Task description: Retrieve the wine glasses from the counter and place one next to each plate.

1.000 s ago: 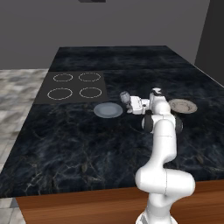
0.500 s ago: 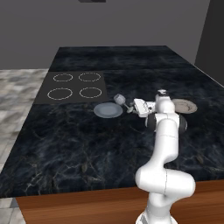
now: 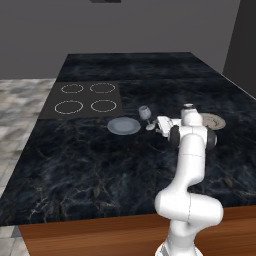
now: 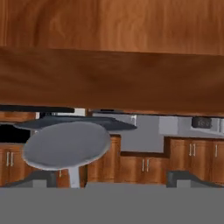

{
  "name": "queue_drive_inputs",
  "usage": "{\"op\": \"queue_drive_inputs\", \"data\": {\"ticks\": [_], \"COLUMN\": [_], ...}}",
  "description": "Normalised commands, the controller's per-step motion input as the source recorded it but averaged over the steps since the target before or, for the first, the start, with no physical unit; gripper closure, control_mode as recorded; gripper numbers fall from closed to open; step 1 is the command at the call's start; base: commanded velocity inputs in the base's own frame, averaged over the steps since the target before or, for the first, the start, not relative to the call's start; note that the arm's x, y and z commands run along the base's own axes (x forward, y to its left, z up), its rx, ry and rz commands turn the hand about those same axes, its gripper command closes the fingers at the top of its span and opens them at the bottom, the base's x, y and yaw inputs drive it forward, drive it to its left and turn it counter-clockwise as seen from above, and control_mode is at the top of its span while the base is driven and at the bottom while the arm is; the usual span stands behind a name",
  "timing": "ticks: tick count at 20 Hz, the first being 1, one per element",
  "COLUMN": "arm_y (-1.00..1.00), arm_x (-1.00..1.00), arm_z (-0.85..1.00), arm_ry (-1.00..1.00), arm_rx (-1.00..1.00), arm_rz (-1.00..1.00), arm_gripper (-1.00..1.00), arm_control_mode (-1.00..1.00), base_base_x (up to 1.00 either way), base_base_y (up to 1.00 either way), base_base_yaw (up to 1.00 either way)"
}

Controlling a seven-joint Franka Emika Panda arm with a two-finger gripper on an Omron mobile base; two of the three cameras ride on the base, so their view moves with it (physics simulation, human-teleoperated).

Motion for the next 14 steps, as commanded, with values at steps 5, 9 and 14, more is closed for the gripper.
{"op": "queue_drive_inputs", "data": {"ticks": [5,9,14], "arm_y": [-0.57,-0.18,-0.17], "arm_x": [-0.28,-0.03,-0.28], "arm_z": [-0.71,-0.12,0.0], "arm_ry": [0.18,0.02,0.0], "arm_rx": [-0.06,-0.03,-0.06], "arm_rz": [-0.1,-0.16,-0.14], "arm_gripper": [-1.0,-1.0,-1.0], "arm_control_mode": [-1.0,-1.0,-1.0], "base_base_x": [0.0,0.0,0.0], "base_base_y": [0.0,0.0,0.0], "base_base_yaw": [0.0,0.0,0.0]}}
